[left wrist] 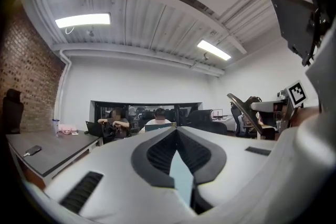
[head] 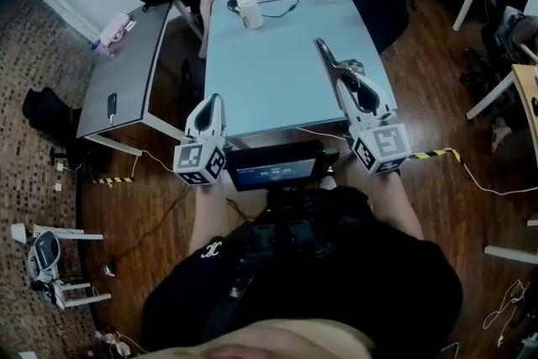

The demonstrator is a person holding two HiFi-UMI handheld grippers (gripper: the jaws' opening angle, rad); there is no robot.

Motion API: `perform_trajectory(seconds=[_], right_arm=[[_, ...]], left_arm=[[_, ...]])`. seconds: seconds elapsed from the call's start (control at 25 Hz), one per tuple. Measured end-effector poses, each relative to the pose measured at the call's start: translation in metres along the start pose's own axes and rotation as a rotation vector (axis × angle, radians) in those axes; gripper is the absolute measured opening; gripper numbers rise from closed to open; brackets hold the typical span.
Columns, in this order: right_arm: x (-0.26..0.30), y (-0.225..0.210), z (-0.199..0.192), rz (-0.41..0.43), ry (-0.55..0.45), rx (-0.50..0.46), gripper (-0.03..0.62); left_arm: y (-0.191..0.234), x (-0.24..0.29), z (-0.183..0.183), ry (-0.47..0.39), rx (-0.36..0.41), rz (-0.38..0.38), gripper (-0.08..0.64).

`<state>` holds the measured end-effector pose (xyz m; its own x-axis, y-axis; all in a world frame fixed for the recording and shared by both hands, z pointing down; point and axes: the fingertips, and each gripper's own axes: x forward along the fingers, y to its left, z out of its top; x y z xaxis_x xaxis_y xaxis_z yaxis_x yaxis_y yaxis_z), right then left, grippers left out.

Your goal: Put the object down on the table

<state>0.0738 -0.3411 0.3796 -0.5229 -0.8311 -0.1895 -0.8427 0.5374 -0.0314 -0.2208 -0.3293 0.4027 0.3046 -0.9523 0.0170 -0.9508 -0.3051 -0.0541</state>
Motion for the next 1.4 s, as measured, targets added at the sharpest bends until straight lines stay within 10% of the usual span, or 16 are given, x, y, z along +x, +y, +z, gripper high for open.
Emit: perform_trajectory(seconds=[0.68, 1.4], right_arm=[[0.128, -0.041, -0.075, 0.04, 0.156, 0.049, 0.087], [0.164, -0.022, -0.345, -0.013, 0.749, 0.415, 0.087]], left_arm=[[0.066, 0.099, -0.033, 0.076, -0.024, 0.024, -0.009], [0.118, 0.081, -0.058, 0.101, -0.107, 0.084, -0.009]])
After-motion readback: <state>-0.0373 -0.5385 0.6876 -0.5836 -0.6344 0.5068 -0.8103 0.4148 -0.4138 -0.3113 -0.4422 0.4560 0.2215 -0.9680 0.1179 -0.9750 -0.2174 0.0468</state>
